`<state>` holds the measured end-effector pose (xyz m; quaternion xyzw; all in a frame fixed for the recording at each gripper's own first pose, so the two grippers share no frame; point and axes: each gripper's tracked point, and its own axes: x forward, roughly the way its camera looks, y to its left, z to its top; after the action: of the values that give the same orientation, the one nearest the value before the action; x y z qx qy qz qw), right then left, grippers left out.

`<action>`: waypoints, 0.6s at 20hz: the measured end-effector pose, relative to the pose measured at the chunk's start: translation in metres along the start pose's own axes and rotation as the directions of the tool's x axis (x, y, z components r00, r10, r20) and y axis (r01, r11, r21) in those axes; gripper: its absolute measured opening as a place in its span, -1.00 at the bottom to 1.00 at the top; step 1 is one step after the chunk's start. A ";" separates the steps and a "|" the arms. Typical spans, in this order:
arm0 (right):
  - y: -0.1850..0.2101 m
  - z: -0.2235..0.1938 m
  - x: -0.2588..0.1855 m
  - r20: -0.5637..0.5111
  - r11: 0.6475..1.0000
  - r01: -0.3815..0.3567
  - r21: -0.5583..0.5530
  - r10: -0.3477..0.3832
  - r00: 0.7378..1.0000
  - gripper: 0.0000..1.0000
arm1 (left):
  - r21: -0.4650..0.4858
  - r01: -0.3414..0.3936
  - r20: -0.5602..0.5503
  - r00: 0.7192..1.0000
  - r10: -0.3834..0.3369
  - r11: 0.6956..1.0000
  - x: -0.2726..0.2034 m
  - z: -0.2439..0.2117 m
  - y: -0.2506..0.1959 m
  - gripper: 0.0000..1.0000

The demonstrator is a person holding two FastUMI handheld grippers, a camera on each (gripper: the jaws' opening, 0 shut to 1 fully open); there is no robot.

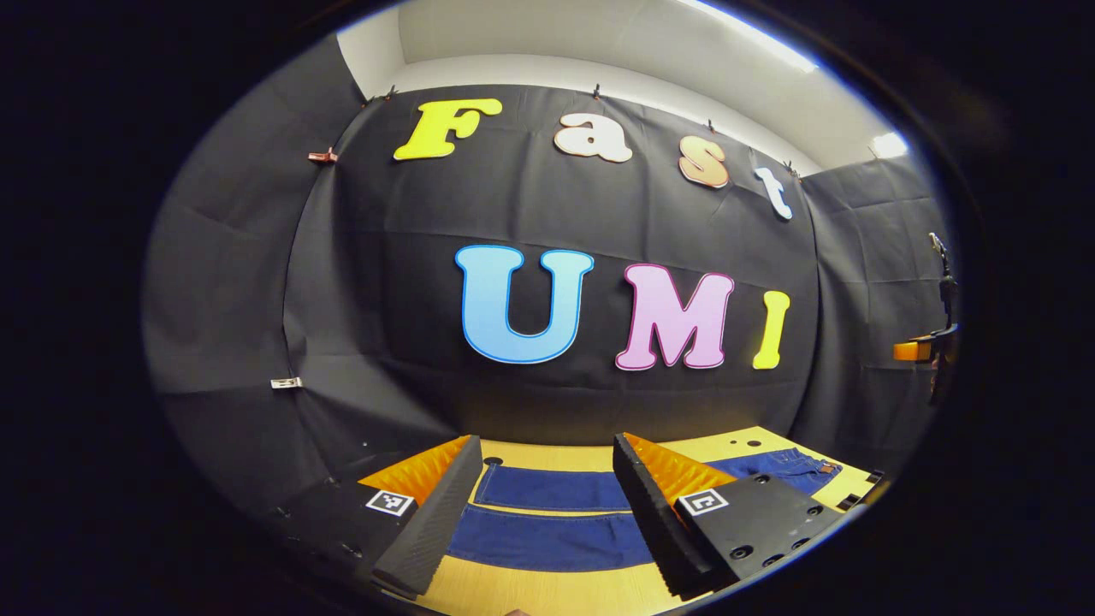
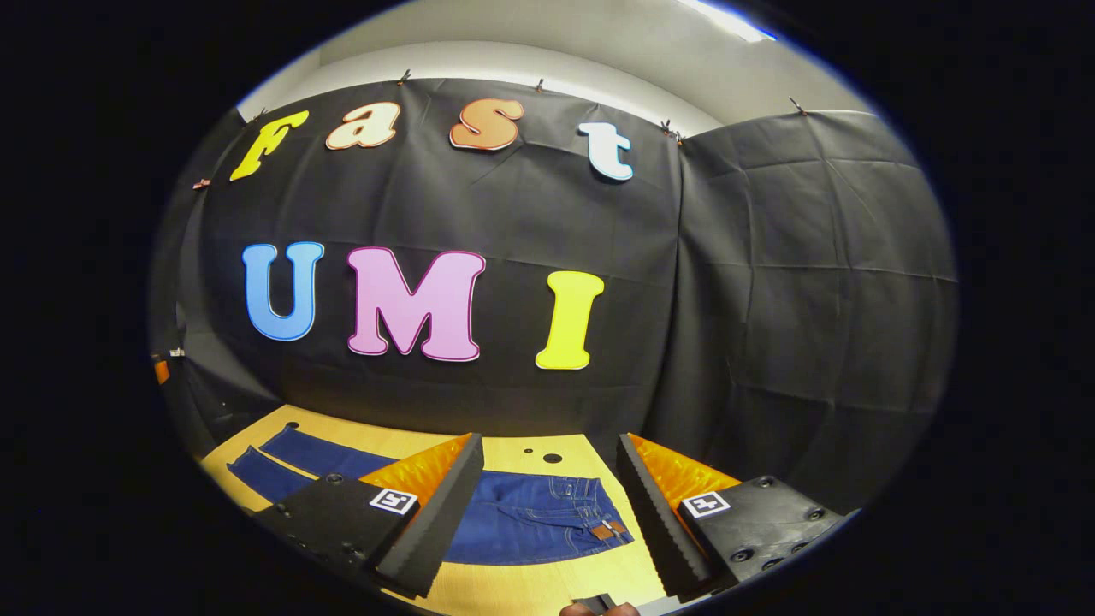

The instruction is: Grasp the waist and the cuffs of the jeans and fold them to make the two legs overlap; first hold the waist and fold one-third of the jeans toward the cuffs, then hold the cuffs and fold the remaining one-third in the same direction to finish folding.

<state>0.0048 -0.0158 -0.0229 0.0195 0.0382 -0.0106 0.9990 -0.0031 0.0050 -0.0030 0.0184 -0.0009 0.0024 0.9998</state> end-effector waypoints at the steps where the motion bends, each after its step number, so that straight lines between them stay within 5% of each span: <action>1: 0.000 0.001 0.000 0.005 1.000 -0.003 0.000 0.003 1.000 0.92 | 0.003 0.000 0.001 1.000 0.000 1.000 -0.001 0.000 0.000 0.93; 9: 0.018 -0.053 0.017 -0.125 0.988 -0.084 -0.127 0.069 0.990 0.92 | 0.157 -0.004 -0.107 0.994 0.020 0.988 0.010 -0.052 0.031 0.93; 12: 0.016 -0.100 0.030 -0.235 0.947 -0.142 -0.289 0.074 0.969 0.92 | 0.247 0.096 -0.203 0.978 -0.045 0.964 0.023 -0.081 0.032 0.96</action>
<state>0.0274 0.0039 -0.1239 -0.1309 0.1490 0.0527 0.9787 0.0203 0.0399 -0.0826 0.1465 0.0985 -0.0313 0.9838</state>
